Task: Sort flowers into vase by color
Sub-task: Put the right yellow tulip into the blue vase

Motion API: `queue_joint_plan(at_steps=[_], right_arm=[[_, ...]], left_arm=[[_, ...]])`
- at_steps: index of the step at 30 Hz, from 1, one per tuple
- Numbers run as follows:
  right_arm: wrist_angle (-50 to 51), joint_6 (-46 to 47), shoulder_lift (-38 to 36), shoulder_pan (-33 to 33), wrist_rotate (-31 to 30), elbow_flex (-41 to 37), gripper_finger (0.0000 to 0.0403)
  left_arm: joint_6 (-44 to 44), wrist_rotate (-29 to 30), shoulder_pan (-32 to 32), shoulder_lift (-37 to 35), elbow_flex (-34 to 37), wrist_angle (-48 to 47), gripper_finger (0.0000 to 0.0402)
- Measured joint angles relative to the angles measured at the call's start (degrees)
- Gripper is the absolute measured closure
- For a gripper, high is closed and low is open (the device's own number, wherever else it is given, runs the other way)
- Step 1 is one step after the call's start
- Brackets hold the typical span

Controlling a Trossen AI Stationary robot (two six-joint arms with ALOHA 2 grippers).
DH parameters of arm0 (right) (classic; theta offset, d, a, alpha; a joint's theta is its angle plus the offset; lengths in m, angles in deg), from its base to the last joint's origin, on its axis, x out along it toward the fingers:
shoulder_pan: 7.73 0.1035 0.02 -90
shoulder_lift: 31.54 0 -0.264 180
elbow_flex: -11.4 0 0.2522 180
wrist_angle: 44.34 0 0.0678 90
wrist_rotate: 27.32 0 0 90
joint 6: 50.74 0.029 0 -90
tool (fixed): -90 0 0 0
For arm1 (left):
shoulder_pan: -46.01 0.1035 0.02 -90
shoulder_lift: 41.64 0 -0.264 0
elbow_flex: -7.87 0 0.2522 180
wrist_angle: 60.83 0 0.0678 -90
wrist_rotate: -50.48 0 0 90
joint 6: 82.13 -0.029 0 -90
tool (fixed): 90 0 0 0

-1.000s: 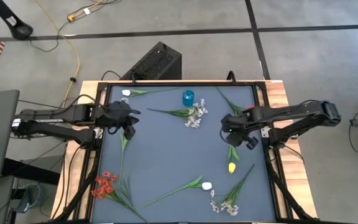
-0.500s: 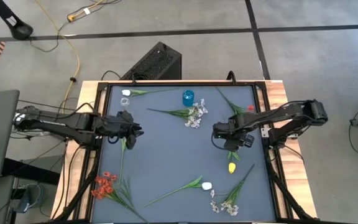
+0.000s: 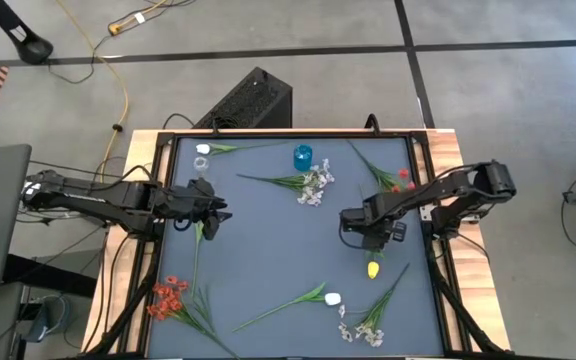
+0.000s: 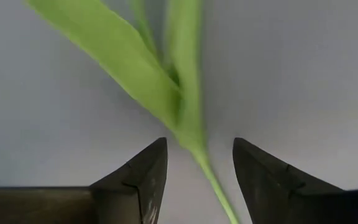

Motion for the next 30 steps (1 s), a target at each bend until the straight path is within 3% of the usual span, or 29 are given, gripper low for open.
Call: queue_joint_plan(at_steps=[5,13,18,25,30], right_arm=[[-6.20,0.81,-0.92,4.22,-1.99,-3.38,0.0236],[-6.54,6.28,-0.79,9.51,-4.42,-3.74,0.0380],[-5.35,6.83,-0.45,13.47,-12.30,-3.01,0.0377],[-3.38,8.96,-0.42,15.61,-12.50,5.22,0.0380],[-1.22,14.61,-0.50,12.64,-13.18,13.58,0.0381]], left_arm=[[0.58,-0.16,0.00,0.01,0.00,-0.07,0.0225],[0.93,-0.44,0.00,0.01,0.00,-0.33,0.0226],[3.56,-0.08,0.00,0.00,0.00,-0.31,0.0226],[4.15,0.12,0.00,0.00,0.00,-0.24,0.0226],[3.82,0.90,0.02,0.00,0.00,-0.24,0.0226]])
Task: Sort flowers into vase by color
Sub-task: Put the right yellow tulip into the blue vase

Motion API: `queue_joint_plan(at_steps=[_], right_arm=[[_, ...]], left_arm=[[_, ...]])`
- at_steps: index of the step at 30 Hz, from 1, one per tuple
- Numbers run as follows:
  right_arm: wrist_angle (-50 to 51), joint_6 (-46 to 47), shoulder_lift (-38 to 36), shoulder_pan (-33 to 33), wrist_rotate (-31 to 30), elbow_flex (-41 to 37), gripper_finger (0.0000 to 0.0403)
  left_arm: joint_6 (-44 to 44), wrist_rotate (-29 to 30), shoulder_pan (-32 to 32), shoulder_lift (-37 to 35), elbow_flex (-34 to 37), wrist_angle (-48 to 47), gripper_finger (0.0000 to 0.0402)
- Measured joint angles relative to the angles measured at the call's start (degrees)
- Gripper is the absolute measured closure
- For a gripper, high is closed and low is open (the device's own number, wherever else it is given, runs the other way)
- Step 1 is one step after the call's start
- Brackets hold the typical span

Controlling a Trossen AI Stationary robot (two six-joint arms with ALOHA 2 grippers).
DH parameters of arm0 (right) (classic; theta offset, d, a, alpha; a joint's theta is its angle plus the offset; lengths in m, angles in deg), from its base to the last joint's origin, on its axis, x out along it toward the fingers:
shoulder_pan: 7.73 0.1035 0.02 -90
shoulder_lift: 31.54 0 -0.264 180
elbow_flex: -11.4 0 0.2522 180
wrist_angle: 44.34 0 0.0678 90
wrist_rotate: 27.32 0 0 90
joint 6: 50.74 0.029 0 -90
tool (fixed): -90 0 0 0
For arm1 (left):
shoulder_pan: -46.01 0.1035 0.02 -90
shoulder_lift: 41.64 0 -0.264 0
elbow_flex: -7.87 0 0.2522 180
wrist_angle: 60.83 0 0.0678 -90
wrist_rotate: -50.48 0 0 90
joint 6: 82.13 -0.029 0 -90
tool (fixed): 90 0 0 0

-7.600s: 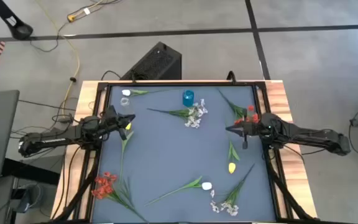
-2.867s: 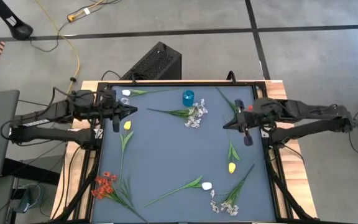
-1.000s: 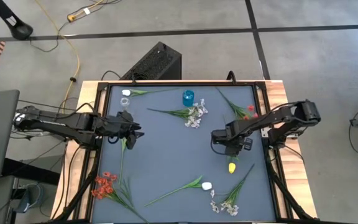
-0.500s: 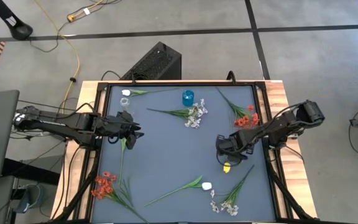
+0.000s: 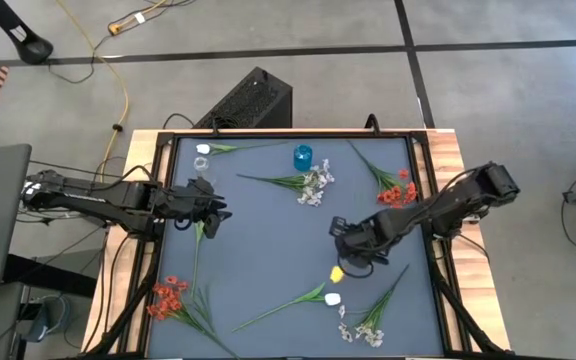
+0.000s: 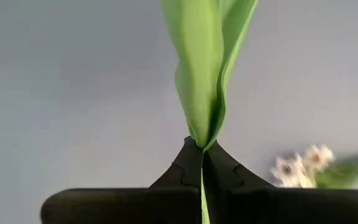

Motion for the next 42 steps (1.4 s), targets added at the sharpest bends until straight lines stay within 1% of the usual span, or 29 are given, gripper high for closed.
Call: queue_joint_plan(at_steps=[3,5,10,13,15,17,19,21,24,27,35,38,40,42], right_arm=[[1.89,2.80,0.00,-3.20,0.03,4.52,0.0381],[3.04,4.95,0.00,-5.44,1.36,7.75,0.0381],[3.96,13.13,-0.02,-10.39,9.41,16.18,0.0381],[2.86,19.22,-0.02,-12.76,16.98,21.45,0.0381],[-0.98,25.28,-0.07,-14.39,21.99,24.41,0.0381],[-6.90,33.59,-0.12,-15.99,26.11,26.71,0.0381],[-14.54,42.18,-0.13,-17.66,28.72,27.84,0.0381],[-22.13,48.39,-0.15,-19.26,31.24,27.90,0.0381],[-28.55,50.95,-0.13,-21.42,29.84,27.90,0.0381],[-30.55,50.70,-0.15,-25.27,27.83,27.90,0.0381],[-35.76,51.97,-0.13,-38.84,27.91,27.88,0.0381],[-37.32,52.10,0.24,-42.57,28.13,27.86,0.0381],[-40.03,52.72,0.54,-44.61,28.24,27.49,0.0381],[-44.44,54.09,0.55,-46.19,28.53,25.09,0.0381]], left_arm=[[-1.27,0.85,0.00,0.02,0.00,0.04,0.0226],[-1.94,0.90,0.00,0.00,0.00,0.04,0.0226],[-2.44,0.46,0.00,-0.46,0.00,-0.06,0.0226],[-2.97,0.52,0.00,-1.80,0.00,0.05,0.0226],[-4.11,0.82,0.00,-2.78,0.00,0.14,0.0226],[-5.26,1.05,0.00,-3.81,0.00,0.73,0.0226],[-6.95,1.41,0.00,-4.40,0.00,1.61,0.0226],[-8.92,1.49,0.00,-4.63,0.00,3.33,0.0226],[-11.01,1.73,0.00,-4.61,0.00,4.85,0.0226],[-11.27,2.46,-0.02,-4.14,0.00,4.53,0.0226],[-11.60,2.40,-0.02,-2.63,0.00,4.83,0.0226],[-11.34,1.95,-0.02,-2.59,0.00,4.65,0.0226],[-11.34,1.94,-0.02,-2.60,-0.01,4.76,0.0226],[-11.20,1.90,-0.02,-2.58,-0.02,4.59,0.0226]])
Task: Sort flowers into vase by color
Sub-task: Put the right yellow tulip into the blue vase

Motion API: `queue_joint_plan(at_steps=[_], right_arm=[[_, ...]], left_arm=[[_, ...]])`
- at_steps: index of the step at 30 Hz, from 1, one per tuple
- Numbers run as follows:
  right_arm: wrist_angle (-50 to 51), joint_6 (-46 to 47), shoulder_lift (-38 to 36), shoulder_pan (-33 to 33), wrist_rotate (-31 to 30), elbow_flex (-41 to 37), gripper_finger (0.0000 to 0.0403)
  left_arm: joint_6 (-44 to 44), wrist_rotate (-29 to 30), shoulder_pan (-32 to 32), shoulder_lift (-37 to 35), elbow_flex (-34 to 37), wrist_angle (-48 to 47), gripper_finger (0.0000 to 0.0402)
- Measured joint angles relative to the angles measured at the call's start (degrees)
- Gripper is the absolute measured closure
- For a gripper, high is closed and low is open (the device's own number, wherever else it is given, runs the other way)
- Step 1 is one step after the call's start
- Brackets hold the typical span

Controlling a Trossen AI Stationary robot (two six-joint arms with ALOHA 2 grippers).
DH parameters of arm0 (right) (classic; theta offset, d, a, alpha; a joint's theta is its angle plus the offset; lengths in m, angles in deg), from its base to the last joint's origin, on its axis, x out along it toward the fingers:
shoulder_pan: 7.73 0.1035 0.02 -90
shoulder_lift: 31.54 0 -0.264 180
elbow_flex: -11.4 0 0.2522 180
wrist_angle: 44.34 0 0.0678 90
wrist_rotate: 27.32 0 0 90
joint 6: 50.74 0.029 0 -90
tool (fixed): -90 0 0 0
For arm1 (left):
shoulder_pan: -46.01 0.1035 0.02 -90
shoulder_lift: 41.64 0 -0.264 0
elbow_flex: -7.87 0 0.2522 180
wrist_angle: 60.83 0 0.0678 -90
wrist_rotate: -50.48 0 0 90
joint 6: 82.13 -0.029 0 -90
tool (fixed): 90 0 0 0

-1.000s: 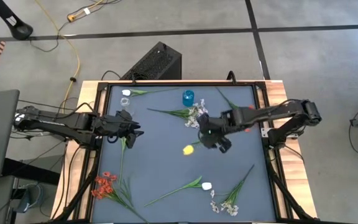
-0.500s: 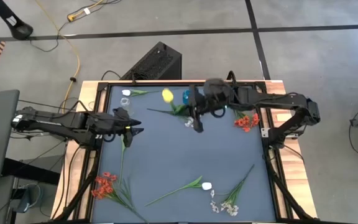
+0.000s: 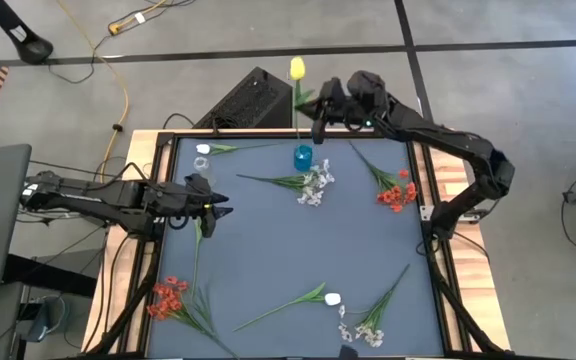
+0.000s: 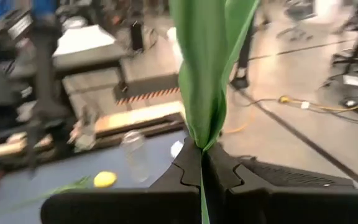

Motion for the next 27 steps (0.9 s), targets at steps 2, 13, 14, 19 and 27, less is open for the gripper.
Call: queue_joint_plan(at_steps=[2,13,14,19,27], right_arm=[[-2.60,1.85,-0.29,-1.66,1.47,-2.65,0.0381],[-9.00,3.55,-2.41,-5.20,5.95,-10.56,0.0381],[-8.67,2.90,-2.43,-5.14,5.90,-10.56,0.0381],[-12.52,3.78,-2.29,-6.19,6.03,-12.95,0.0381],[-14.68,5.51,-2.20,-7.91,7.23,-17.06,0.0381]], left_arm=[[0.10,0.07,0.00,-0.02,0.00,0.07,0.0226],[1.30,2.21,0.02,0.00,0.00,0.00,0.0226],[1.35,2.61,0.02,0.00,0.00,0.03,0.0226],[1.55,4.49,0.00,-0.01,0.00,0.04,0.0226],[2.44,4.98,0.02,-0.01,0.00,-0.07,0.0226]])
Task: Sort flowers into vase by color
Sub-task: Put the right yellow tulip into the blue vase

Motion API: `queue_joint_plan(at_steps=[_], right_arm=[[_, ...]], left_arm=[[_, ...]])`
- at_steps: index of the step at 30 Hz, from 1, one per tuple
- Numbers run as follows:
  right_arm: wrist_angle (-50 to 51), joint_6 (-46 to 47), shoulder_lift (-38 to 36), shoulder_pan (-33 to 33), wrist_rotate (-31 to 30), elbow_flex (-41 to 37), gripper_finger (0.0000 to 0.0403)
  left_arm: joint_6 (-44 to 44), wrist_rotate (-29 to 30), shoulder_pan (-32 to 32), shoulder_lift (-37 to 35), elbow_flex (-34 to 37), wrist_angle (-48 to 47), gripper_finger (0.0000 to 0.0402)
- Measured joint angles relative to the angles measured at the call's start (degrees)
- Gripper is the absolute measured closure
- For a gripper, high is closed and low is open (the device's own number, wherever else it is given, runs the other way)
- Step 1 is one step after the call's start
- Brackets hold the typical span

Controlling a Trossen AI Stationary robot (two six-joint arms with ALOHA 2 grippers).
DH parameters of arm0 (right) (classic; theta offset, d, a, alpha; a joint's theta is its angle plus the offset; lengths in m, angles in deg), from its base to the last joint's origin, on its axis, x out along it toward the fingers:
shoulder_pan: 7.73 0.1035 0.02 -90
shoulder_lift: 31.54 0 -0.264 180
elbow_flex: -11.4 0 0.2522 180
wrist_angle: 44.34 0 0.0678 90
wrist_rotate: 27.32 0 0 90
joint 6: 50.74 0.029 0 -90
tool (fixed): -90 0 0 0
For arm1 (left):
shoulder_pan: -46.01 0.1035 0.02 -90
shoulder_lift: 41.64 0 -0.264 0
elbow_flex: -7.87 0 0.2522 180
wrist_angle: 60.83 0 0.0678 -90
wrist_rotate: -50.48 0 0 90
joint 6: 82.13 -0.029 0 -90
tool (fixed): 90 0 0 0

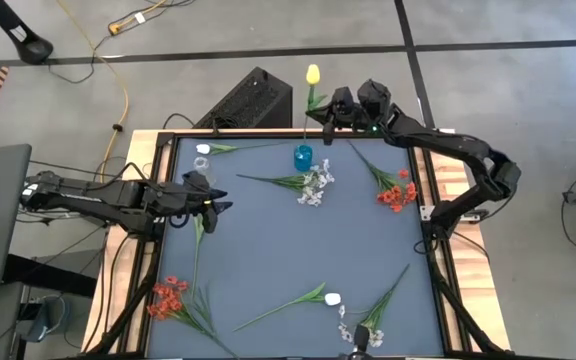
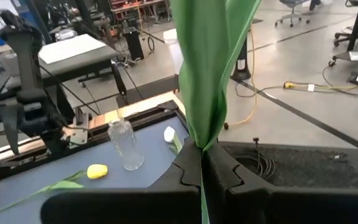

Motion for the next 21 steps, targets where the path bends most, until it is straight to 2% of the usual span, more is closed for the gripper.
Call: queue_joint_plan(at_steps=[11,17,21], right_arm=[[-0.21,0.00,0.23,0.46,-0.18,-0.19,0.0381],[3.83,-1.33,0.28,0.59,-4.77,-0.19,0.0375],[5.27,-1.25,0.30,0.69,-4.98,-0.18,0.0370]], left_arm=[[0.39,0.16,-0.01,0.01,0.02,-0.22,0.0226],[-0.94,2.21,-0.02,0.00,0.01,-0.26,0.0226],[-1.10,2.67,-0.02,-0.01,0.02,-0.26,0.0226]])
